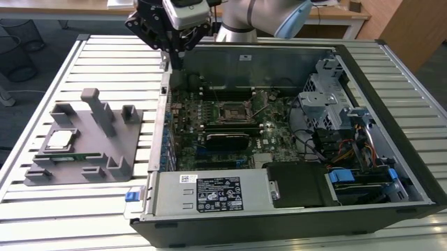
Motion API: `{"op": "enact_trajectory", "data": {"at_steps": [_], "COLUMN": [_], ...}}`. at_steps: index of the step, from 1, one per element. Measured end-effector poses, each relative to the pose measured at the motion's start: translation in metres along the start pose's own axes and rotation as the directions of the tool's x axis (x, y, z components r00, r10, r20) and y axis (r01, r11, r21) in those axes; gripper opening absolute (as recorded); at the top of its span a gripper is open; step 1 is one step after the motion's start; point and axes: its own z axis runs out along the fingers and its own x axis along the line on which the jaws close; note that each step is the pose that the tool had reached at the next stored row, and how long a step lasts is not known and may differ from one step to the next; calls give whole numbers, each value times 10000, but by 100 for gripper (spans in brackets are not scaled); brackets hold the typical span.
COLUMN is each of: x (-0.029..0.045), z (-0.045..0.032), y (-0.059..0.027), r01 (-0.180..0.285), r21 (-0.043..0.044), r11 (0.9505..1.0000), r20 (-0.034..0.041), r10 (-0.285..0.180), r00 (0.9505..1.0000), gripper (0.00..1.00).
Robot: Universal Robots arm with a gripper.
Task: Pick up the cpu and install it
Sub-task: 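Reach for the cpu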
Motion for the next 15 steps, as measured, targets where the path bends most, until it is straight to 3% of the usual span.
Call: {"op": "enact_trajectory", "data": {"at_steps": [15], "x": [42], "z": [4], "y": [-3], "r01": [0], "r21": [0], "r11": [10000], "r20": [0], "r10": [0], "r00": [10000], "gripper": [11]}}
